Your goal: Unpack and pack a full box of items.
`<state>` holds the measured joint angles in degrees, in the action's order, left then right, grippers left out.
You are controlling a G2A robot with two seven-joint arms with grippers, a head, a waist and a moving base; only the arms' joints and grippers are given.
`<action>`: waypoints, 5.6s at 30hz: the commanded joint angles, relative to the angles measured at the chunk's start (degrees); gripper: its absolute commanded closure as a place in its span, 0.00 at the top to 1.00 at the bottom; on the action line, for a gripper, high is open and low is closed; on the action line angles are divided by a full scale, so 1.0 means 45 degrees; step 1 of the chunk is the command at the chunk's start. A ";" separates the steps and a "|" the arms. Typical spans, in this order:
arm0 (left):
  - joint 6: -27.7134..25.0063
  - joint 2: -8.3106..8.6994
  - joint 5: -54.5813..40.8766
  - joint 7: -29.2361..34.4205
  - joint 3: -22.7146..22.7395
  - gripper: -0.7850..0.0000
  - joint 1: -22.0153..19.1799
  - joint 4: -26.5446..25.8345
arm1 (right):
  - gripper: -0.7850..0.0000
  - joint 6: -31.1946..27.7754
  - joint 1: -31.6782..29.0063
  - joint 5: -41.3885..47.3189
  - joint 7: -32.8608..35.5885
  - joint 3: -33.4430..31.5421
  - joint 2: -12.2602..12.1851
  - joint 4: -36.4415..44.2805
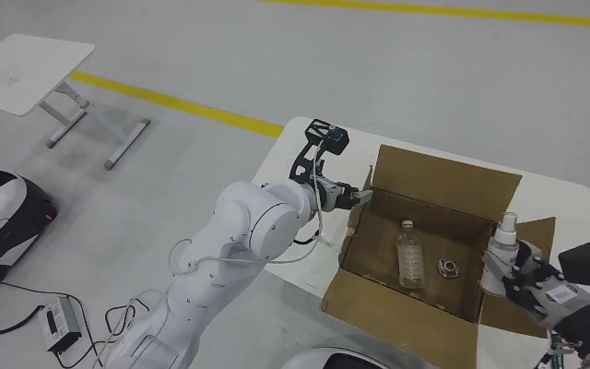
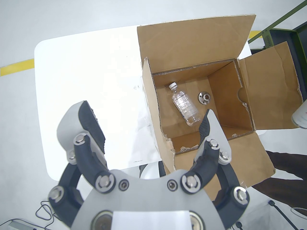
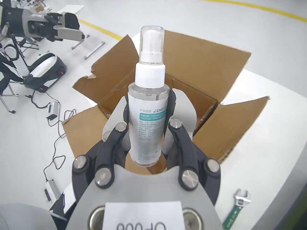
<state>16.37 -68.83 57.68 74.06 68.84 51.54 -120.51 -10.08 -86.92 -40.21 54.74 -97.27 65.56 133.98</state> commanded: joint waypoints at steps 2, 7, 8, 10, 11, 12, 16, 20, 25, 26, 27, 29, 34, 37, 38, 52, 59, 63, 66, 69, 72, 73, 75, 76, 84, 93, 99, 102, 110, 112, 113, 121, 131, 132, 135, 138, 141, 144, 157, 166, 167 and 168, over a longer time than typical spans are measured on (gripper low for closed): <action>-0.0005 -0.0001 -0.0004 -0.0001 -0.0005 1.00 -0.0004 0.0003 | 0.00 0.1509 0.0566 -0.2091 -0.0170 0.1446 0.0031 -0.0914; -0.0005 -0.0001 -0.0004 -0.0001 -0.0005 1.00 -0.0004 0.0003 | 0.00 0.3678 0.1881 -0.4619 -0.0421 0.3564 0.0185 -0.2946; -0.0005 -0.0001 -0.0004 -0.0001 -0.0005 1.00 -0.0004 0.0003 | 0.00 0.3882 0.2158 -0.4831 -0.0414 0.3970 0.0227 -0.3320; -0.0005 -0.0001 -0.0004 -0.0001 -0.0005 1.00 -0.0004 0.0003 | 0.00 0.4317 0.2751 -0.5190 -0.0161 0.4631 0.0308 -0.4090; -0.0005 -0.0001 -0.0004 -0.0001 -0.0005 1.00 -0.0004 0.0003 | 0.00 0.4432 0.3036 -0.5403 -0.0015 0.4968 0.0347 -0.4410; -0.0005 -0.0001 -0.0004 -0.0001 -0.0005 1.00 -0.0004 0.0003 | 0.00 0.4555 0.3207 -0.5489 0.0064 0.5156 0.0376 -0.4610; -0.0005 -0.0001 -0.0004 -0.0001 -0.0005 1.00 -0.0004 0.0003 | 0.00 0.5224 0.4169 -0.5991 0.0766 0.6268 0.0564 -0.5773; -0.0005 -0.0001 -0.0004 -0.0001 -0.0005 1.00 -0.0004 0.0003 | 0.00 0.5572 0.4701 -0.6503 0.1385 0.7053 0.0704 -0.6434; -0.0005 -0.0001 -0.0004 -0.0001 -0.0005 1.00 -0.0004 0.0003 | 0.00 0.5849 0.5247 -0.7324 0.1896 0.7789 0.0861 -0.7346; -0.0005 -0.0001 -0.0004 -0.0001 -0.0005 1.00 -0.0004 0.0003 | 0.02 0.5828 0.5317 -0.7481 0.1961 0.7914 0.0886 -0.7490; -0.0005 -0.0001 -0.0004 -0.0001 -0.0005 1.00 -0.0004 0.0003 | 0.25 0.5831 0.5371 -0.7517 0.2016 0.7997 0.0914 -0.7586; -0.0005 -0.0001 -0.0004 -0.0001 -0.0005 1.00 -0.0004 0.0003 | 0.45 0.5833 0.5466 -0.7552 0.2072 0.8066 0.0958 -0.7785; -0.0005 -0.0001 -0.0004 -0.0001 -0.0005 1.00 -0.0004 0.0003 | 0.80 0.5682 0.5462 -0.7404 0.2032 0.7963 0.1015 -0.7827; -0.0005 -0.0001 -0.0004 -0.0001 -0.0005 1.00 -0.0004 0.0003 | 0.87 0.5511 0.5364 -0.7328 0.2074 0.7789 0.1014 -0.7605; -0.0005 -0.0001 -0.0004 -0.0001 -0.0005 1.00 -0.0004 0.0003 | 0.87 0.5409 0.5326 -0.7229 0.2058 0.7735 0.1016 -0.7482; -0.0005 -0.0001 -0.0004 -0.0001 -0.0005 1.00 -0.0004 0.0003 | 0.00 0.2631 0.2794 -0.4250 0.0383 0.3552 0.0595 -0.0801; -0.0005 -0.0001 -0.0004 -0.0001 -0.0005 1.00 -0.0004 0.0003 | 0.00 0.0745 0.1490 -0.1753 -0.0653 -0.0774 0.0372 0.0147; -0.0005 -0.0001 -0.0004 -0.0001 -0.0005 1.00 -0.0004 0.0003 | 0.00 0.0209 0.0545 -0.1054 -0.0503 -0.3566 0.0273 0.0147; -0.0005 -0.0001 -0.0004 -0.0001 -0.0005 1.00 -0.0004 0.0003 | 0.00 0.0224 -0.0320 -0.1001 0.0140 -0.5285 0.0232 0.0147; -0.0005 -0.0001 -0.0004 -0.0001 -0.0005 1.00 -0.0004 0.0003 | 0.00 0.0305 -0.1079 -0.1367 0.1244 -0.6381 0.0179 -0.0071; -0.0005 -0.0001 -0.0004 -0.0001 -0.0005 1.00 -0.0004 0.0003 | 0.00 0.0318 -0.1385 -0.1893 0.2447 -0.6574 0.0082 -0.0840; -0.0005 -0.0001 -0.0004 -0.0001 -0.0005 1.00 -0.0004 0.0003 | 0.00 0.0254 -0.1453 -0.1969 0.2974 -0.6434 0.0042 -0.1245; -0.0005 -0.0001 -0.0004 -0.0001 -0.0005 1.00 -0.0004 0.0003 | 0.00 -0.0145 -0.1356 -0.2476 0.3653 -0.6128 -0.0071 -0.1865; -0.0005 -0.0001 -0.0004 -0.0001 -0.0005 1.00 -0.0004 0.0003 | 0.00 -0.0153 -0.1274 -0.2862 0.3825 -0.5965 -0.0116 -0.2201; -0.0005 -0.0001 -0.0004 -0.0001 -0.0005 1.00 -0.0004 0.0003 | 0.02 -0.0536 -0.0732 -0.4263 0.4707 -0.3950 -0.0327 -0.4198; -0.0005 -0.0001 -0.0004 -0.0001 -0.0005 1.00 -0.0004 0.0003 | 0.29 -0.0567 -0.0232 -0.4979 0.4878 -0.2884 -0.0466 -0.5645; -0.0005 -0.0001 -0.0004 -0.0001 -0.0005 1.00 -0.0004 0.0003 | 0.36 -0.0522 0.0002 -0.5176 0.4689 -0.2271 -0.0515 -0.6454; -0.0005 -0.0001 -0.0004 -0.0001 -0.0005 1.00 -0.0004 0.0003 | 0.44 -0.0499 0.0086 -0.5157 0.4620 -0.1990 -0.0530 -0.6739; -0.0005 -0.0001 -0.0004 -0.0001 -0.0005 1.00 -0.0004 0.0003 | 0.45 -0.0231 0.0257 -0.5312 0.4398 -0.1444 -0.0573 -0.7379; -0.0005 -0.0001 -0.0004 -0.0001 -0.0005 1.00 -0.0004 0.0003 | 0.45 -0.0149 0.0279 -0.5346 0.4339 -0.1316 -0.0580 -0.7525; -0.0005 -0.0001 -0.0004 -0.0001 -0.0005 1.00 -0.0004 0.0003 | 0.45 -0.0117 0.0295 -0.5364 0.4307 -0.1249 -0.0583 -0.7609; -0.0005 -0.0001 -0.0004 -0.0001 -0.0005 1.00 -0.0004 0.0003 | 0.41 0.0086 0.0397 -0.5420 0.4189 -0.0972 -0.0630 -0.7868; -0.0005 -0.0001 -0.0004 -0.0001 -0.0005 1.00 -0.0004 0.0003 | 0.36 0.0303 0.0523 -0.5466 0.4114 -0.0794 -0.0699 -0.8124; -0.0005 -0.0001 -0.0004 -0.0001 -0.0005 1.00 -0.0004 0.0003 | 0.36 0.0321 0.0534 -0.5476 0.4123 -0.0771 -0.0705 -0.8145; -0.0005 -0.0001 -0.0004 -0.0001 -0.0005 1.00 -0.0004 0.0003 | 0.34 0.0348 0.0593 -0.5478 0.4096 -0.0700 -0.0724 -0.8250; -0.0005 -0.0001 -0.0004 -0.0001 -0.0005 1.00 -0.0004 0.0003 | 0.32 0.0370 0.0658 -0.5477 0.4088 -0.0638 -0.0744 -0.8341; -0.0005 -0.0001 -0.0004 -0.0001 -0.0005 1.00 -0.0004 0.0003 | 0.29 0.0394 0.0715 -0.5473 0.4071 -0.0570 -0.0763 -0.8436; -0.0005 -0.0001 -0.0004 -0.0001 -0.0005 1.00 -0.0004 0.0003 | 0.07 0.0390 0.0761 -0.5431 0.4073 -0.0530 -0.0783 -0.8477; -0.0005 -0.0001 -0.0004 -0.0001 -0.0005 1.00 -0.0004 0.0003 | 0.00 0.0270 0.0672 -0.3468 0.3660 -0.1695 -0.0906 -0.6761; -0.0005 -0.0001 -0.0004 -0.0001 -0.0005 1.00 -0.0004 0.0003 | 0.00 0.0468 0.0138 -0.0389 0.2874 -0.4055 -0.0984 -0.2973; -0.0005 -0.0001 -0.0004 -0.0001 -0.0005 1.00 -0.0004 0.0003 | 0.00 0.0488 0.0113 -0.0046 0.2824 -0.4283 -0.0992 -0.2551; -0.0005 -0.0001 -0.0004 -0.0001 -0.0005 1.00 -0.0004 0.0003 | 0.00 0.0497 0.0108 0.0248 0.2753 -0.4491 -0.1002 -0.2132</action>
<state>16.35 -68.84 57.67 74.05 68.82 51.52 -120.50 -7.89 -86.40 -40.59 67.39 -116.52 61.09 122.49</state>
